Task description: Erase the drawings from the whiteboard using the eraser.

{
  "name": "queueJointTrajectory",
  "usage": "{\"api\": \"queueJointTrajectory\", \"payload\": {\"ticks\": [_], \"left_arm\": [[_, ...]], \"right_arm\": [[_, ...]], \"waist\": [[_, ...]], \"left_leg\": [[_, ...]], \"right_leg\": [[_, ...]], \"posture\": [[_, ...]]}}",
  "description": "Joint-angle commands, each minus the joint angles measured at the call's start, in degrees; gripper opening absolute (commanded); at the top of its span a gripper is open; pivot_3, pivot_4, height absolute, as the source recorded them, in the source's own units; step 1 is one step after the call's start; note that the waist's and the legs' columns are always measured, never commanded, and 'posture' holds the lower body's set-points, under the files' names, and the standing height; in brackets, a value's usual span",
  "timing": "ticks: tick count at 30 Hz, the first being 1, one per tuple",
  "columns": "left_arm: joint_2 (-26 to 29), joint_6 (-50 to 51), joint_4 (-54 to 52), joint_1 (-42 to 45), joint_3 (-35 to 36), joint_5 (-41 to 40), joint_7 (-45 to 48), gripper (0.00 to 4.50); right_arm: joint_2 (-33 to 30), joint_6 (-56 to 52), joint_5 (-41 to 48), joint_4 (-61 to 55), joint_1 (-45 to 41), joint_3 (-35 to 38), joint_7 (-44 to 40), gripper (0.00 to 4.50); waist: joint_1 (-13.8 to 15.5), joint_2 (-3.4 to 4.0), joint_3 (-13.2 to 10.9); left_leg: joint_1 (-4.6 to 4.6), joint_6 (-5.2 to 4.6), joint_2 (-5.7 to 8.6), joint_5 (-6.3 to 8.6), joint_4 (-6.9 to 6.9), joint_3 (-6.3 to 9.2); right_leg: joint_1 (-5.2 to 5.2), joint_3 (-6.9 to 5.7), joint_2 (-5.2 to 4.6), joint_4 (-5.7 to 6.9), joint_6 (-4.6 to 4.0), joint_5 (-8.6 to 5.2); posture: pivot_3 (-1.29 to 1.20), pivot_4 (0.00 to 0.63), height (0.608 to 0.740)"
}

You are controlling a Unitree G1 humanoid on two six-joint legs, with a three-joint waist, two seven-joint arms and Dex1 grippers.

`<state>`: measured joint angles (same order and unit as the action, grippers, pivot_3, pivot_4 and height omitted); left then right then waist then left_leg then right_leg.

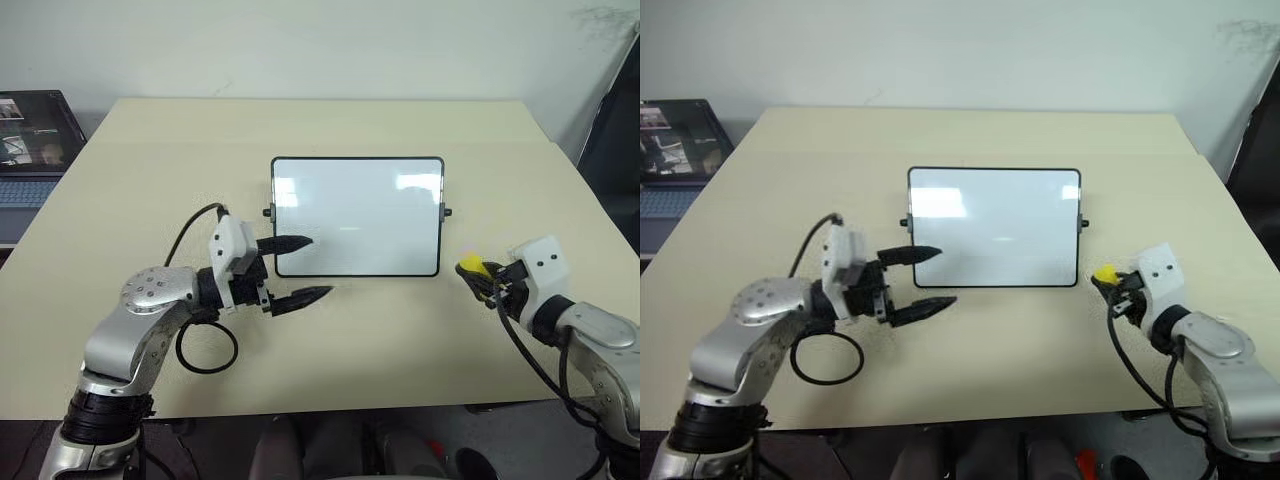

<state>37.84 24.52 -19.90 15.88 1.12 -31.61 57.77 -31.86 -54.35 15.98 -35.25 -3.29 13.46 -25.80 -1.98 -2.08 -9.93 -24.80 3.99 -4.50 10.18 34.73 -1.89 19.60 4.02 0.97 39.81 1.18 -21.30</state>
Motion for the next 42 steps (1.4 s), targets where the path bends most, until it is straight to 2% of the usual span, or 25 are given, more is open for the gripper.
{"api": "queueJointTrajectory", "payload": {"ticks": [1,6,12,28,30,32,38,42], "left_arm": [[-0.61,-1.18,-1.17,2.28,-1.58,-1.2,2.5,4.5],[-2.05,-1.58,0.57,5.61,-4.12,0.19,3.53,4.5],[-4.44,-0.53,-0.16,7.23,-6.0,0.71,1.09,4.5],[-2.77,-2.02,-3.03,3.84,-8.03,1.11,5.01,4.5],[-2.88,-2.82,-2.39,3.74,-8.13,1.7,5.15,4.5],[-2.99,-4.19,-1.37,3.64,-8.5,2.97,5.29,4.5],[-3.74,-7.49,0.53,2.52,-9.53,5.23,6.2,4.5],[-5.47,-9.66,2.05,2.43,-7.78,6.38,2.85,4.5]], "right_arm": [[-0.37,0.31,-1.32,0.89,-0.1,1.24,2.47,0.98],[-1.09,2.05,-2.84,5.85,-0.94,0.41,3.63,0.98],[1.9,2.59,-2.26,11.73,-2.99,2.66,7.11,0.98],[4.48,3.08,-0.46,16.98,-6.21,4.13,10.77,0.98],[5.24,3.32,-0.08,16.86,-6.12,4.67,11.04,1.71],[5.87,3.38,0.22,16.67,-6.05,5.23,11.39,2.24],[7.42,2.28,1.68,13.96,-6.17,8.42,13.34,4.39],[8.64,4.78,4.75,6.3,-5.1,10.34,12.59,4.45]], "waist": [[0.09,0.0,0.0],[0.15,0.0,0.0],[0.09,0.0,0.0],[0.14,0.02,-0.01],[0.14,0.02,-0.01],[0.15,0.02,0.0],[0.15,0.03,0.0],[0.14,0.06,-0.01]], "left_leg": [[0.0,0.0,0.01,0.0,0.0,0.0],[-0.01,0.0,0.04,0.0,0.02,0.0],[-0.01,-0.01,0.03,0.0,0.02,-0.01],[-0.01,-0.01,0.03,0.0,0.05,-0.01],[-0.01,-0.01,0.03,0.0,0.05,-0.01],[-0.01,-0.01,0.03,0.0,0.05,0.0],[-0.01,-0.01,0.03,0.0,0.04,-0.01],[-0.01,-0.01,0.03,0.0,0.05,-0.01]], "right_leg": [[0.0,-0.01,0.01,0.0,0.0,0.0],[-0.02,-0.02,0.05,-0.02,-0.01,0.01],[-0.02,0.02,0.08,-0.01,-0.06,0.03],[-0.03,0.02,0.08,0.0,-0.07,0.04],[-0.03,0.01,0.08,0.0,-0.07,0.04],[-0.03,0.0,0.08,0.0,-0.07,0.04],[-0.03,0.01,0.08,0.0,-0.07,0.04],[-0.01,0.02,0.08,0.04,-0.08,0.04]], "posture": [[0.0,0.15,0.74],[0.0,0.15,0.74],[0.0,0.15,0.74],[0.0,0.15,0.74],[0.0,0.15,0.74],[0.0,0.15,0.74],[0.0,0.15,0.74],[0.0,0.15,0.74]]}}
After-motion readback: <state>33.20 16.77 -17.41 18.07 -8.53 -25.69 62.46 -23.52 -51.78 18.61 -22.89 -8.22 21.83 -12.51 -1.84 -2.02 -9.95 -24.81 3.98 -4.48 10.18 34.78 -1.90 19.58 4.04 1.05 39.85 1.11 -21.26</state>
